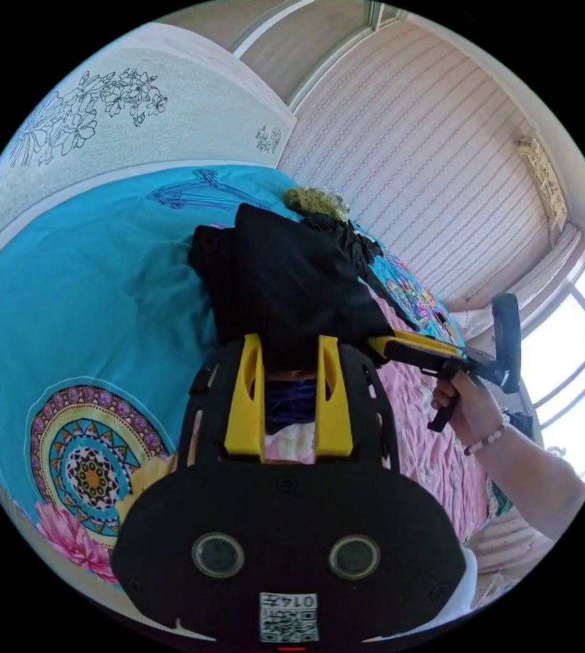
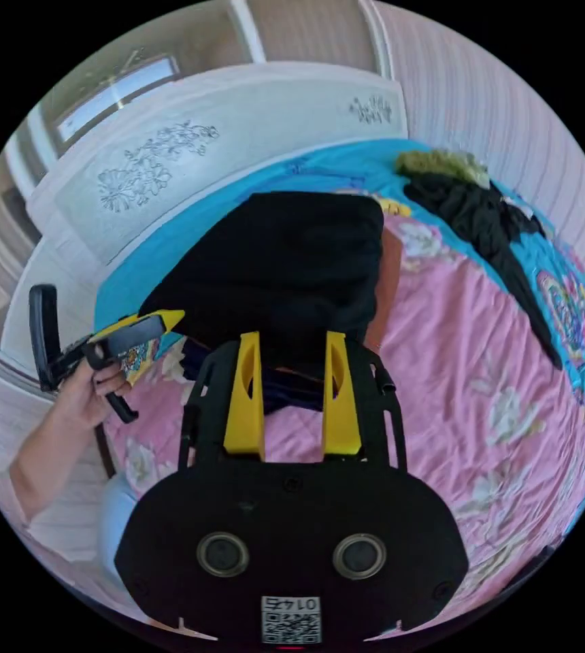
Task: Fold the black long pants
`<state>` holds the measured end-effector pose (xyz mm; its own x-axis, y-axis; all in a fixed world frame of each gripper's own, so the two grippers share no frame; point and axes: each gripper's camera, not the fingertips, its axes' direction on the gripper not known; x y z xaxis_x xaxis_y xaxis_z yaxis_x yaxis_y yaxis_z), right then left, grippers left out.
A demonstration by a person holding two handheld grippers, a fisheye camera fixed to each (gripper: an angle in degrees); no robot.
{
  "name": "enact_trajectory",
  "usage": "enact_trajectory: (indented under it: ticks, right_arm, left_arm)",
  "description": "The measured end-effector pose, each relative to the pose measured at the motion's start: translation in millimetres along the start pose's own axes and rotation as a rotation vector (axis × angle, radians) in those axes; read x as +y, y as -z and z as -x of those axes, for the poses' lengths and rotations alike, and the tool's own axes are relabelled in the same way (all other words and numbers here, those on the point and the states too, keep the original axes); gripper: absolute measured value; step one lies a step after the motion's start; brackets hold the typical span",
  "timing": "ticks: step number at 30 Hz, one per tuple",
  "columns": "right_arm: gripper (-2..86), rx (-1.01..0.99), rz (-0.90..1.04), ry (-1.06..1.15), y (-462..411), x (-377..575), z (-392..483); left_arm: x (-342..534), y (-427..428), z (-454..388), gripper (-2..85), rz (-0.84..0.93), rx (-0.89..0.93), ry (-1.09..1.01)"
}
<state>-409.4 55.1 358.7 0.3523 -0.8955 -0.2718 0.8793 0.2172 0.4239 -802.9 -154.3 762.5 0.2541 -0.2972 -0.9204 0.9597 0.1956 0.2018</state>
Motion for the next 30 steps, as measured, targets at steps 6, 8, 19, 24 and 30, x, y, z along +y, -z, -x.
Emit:
enact_trajectory:
  ticks: [6,8,19,24,30]
  right_arm:
    - [0.9,-0.073,-0.127,0.105,47,24,2]
    - [0.6,-0.058,-0.169,0.162,74,48,4]
    - [0.4,-0.101,-0.021,-0.163,175,394,-38]
    - [0.6,-0.081,0.097,-0.31,181,481,-60]
    - [6.2,-0.043,-0.03,-0.069,190,466,-25]
  left_arm:
    - [-3,47,-26,-0.6,-0.101,0.026,-0.115]
    - [-1,68,-49,-0.8,-0.132,0.059,-0.199]
    - [250,124,-253,-0.5,0.176,0.517,-0.519]
    - [356,64,-273,1.5,0.518,0.462,-0.349]
    - [358,98,-272,6.1,0.452,0.322,-0.388]
